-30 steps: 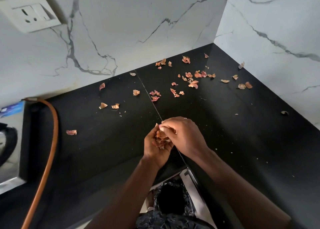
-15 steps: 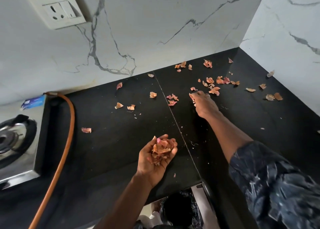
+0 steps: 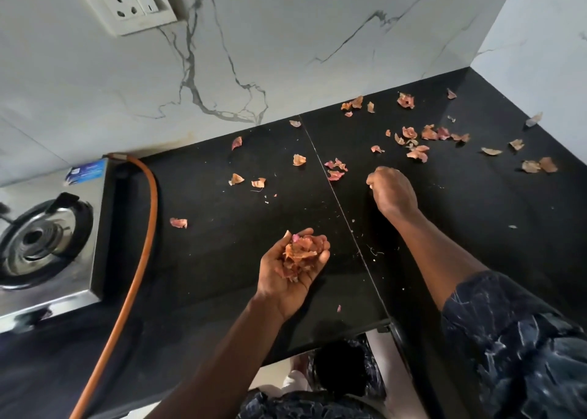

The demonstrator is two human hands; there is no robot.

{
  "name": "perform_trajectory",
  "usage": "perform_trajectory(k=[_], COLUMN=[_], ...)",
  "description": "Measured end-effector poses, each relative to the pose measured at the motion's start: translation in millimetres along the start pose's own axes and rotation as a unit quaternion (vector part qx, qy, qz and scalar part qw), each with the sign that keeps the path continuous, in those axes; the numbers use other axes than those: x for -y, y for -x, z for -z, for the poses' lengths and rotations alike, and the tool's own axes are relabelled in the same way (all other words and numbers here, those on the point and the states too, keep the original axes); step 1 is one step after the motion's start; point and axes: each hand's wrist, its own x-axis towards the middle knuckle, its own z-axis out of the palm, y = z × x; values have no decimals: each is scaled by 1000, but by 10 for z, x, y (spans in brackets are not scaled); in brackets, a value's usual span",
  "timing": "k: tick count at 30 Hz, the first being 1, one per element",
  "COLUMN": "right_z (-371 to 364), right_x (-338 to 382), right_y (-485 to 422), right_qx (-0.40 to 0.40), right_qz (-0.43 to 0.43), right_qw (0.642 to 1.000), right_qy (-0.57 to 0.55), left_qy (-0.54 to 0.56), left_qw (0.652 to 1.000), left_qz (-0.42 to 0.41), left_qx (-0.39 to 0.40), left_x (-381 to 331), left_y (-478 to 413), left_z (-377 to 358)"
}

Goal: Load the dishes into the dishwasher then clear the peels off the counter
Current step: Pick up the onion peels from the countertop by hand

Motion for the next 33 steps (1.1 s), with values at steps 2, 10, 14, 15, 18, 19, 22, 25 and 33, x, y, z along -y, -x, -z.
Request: perform_trajectory(k=[2,10,14,15,18,19,22,25,33], right_z=[3,709,947,948,836,798,798,895,622], right_x=[65,748,1286,1394,1580,1606,1673,1705,1217], right_y=[100,842,1257,1338,1497,1524,1559,1553,664], right_qx=[-14,-125,-62,-47,-3,16,20,-41,-59], right_qz=[-21,11,122,144,160,158,159,164,49], right_qw=[998,939,931,938,960,965,965,960,932], right_qy=[-57,-320,-338,-311,-231,-210,-208,-222,-353], left_qy=[2,37,37,31,28,34,38,58,121], left_qw=[1000,999,999,999,999,999,998,997,991], left_qz=[4,-4,-10,-13,-16,-14,-20,-23,-49], left_qx=[3,-10,-23,-24,11,19,39,34,-10], left_x=[-2,-13,-3,-1,6,0,-57,-118,-257], left_y=[-19,-105,-140,-142,-127,-112,-127,-137,-171], left_z=[-14,-93,-102,-93,-60,-58,-23,17,83])
